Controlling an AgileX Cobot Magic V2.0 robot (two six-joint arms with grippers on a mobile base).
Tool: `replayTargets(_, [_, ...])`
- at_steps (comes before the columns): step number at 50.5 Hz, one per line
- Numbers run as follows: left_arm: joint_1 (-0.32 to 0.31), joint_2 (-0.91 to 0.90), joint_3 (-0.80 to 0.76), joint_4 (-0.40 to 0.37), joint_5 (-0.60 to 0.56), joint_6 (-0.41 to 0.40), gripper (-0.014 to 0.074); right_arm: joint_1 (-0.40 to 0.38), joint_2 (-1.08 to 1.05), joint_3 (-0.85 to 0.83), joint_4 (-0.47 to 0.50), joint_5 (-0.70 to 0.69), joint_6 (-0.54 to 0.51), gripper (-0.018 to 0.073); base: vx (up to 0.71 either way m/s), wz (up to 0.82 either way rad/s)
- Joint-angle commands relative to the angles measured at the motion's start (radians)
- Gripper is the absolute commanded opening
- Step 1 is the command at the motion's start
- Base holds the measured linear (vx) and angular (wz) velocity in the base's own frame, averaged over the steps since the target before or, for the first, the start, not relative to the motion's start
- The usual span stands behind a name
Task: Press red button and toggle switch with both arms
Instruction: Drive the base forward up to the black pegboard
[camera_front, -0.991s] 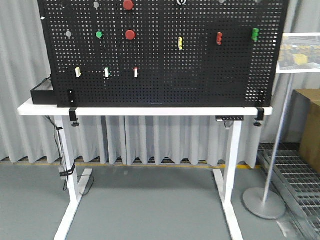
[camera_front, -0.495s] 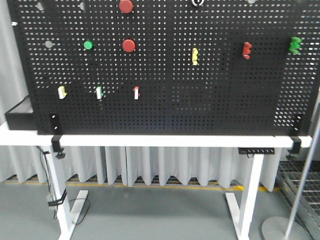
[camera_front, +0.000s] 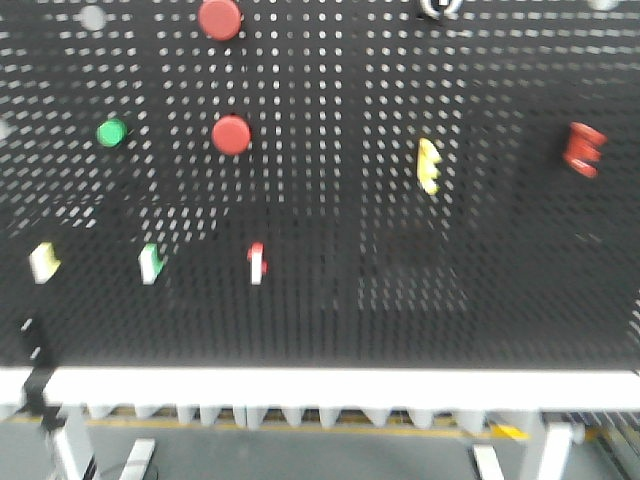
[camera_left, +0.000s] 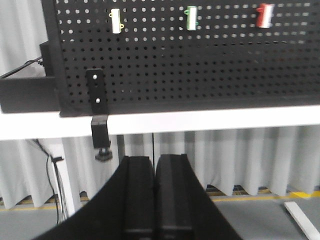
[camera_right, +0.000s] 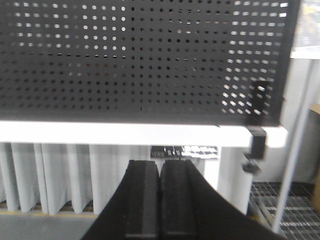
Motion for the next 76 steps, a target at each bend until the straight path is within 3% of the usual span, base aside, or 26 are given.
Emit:
replayTargets(1, [-0.002, -0.017, 0.034, 0.0, -0.084, -0.007, 0.0002, -0.007, -0.016, 0.012, -0.009, -0.082, -0.001, -0.0003, 0.42, 0.03])
replayTargets(21, [-0.002, -0.017, 0.034, 0.0, -0.084, -0.007, 0.0002, -0.007, -0.016, 0.012, -0.009, -0.082, -0.001, -0.0003, 0.31, 0.0])
replayTargets(56, [-0.002, -0.017, 0.034, 0.0, -0.089, -0.007, 0.0002, -0.007, -0.017, 0.012, 0.008, -0.105, 0.002, -0.0003, 0.02, -0.01])
replayTargets(64, [-0.002, -0.017, 0.022, -0.004, -0.237, -0.007, 0.0002, -0.007, -0.017, 0.008, 0.006, -0.197, -0.007, -0.0003, 0.0, 0.0])
replayTargets(68, [-0.002, -0.017, 0.008, -0.004, -0.31, -0.067, 0.0002, -0.005, -0.017, -0.004, 0.031, -0.305, 0.028, -0.0003, 0.0, 0.0])
replayTargets(72, [-0.002, -0.011, -0.059, -0.001, -0.274, -0.105, 0.0002, -0.006, -0.017, -0.081, 0.051, -0.258, 0.099, -0.0003, 0.0, 0.0])
replayTargets(76, [-0.002, 0.025, -0.149, 0.032, -0.23, -0.053, 0.0002, -0.006, -0.005, -0.198, 0.01, -0.138, 0.084, -0.0003, 0.0, 0.0])
